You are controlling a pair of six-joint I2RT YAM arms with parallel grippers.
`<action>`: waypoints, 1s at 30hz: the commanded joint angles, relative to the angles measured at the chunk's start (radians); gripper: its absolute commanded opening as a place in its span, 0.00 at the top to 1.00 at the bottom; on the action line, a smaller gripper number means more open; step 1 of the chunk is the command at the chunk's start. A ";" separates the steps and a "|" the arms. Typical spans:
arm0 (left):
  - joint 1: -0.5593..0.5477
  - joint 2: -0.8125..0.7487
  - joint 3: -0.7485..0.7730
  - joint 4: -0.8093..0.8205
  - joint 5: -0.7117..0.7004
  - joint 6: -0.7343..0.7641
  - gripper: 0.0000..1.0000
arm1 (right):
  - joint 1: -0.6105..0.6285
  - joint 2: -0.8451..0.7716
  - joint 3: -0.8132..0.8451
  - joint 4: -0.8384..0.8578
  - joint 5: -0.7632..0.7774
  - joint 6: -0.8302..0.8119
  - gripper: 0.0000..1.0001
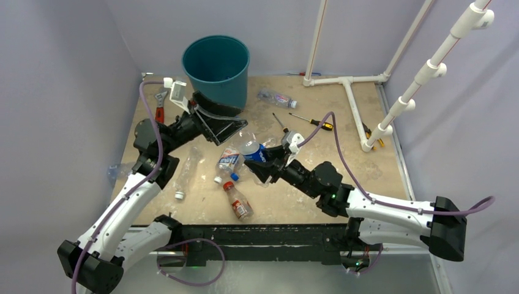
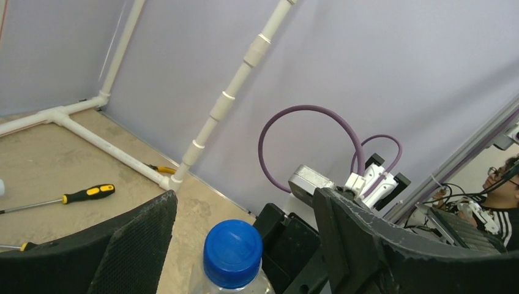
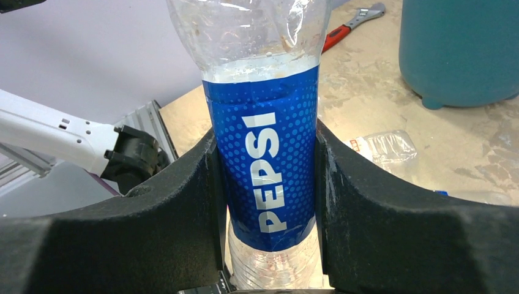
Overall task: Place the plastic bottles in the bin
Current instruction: Pick up the plastic bottle at the center of the board.
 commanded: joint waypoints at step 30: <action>-0.072 0.124 0.336 -0.280 -0.507 0.367 1.00 | 0.003 -0.247 0.093 -0.335 0.041 0.015 0.01</action>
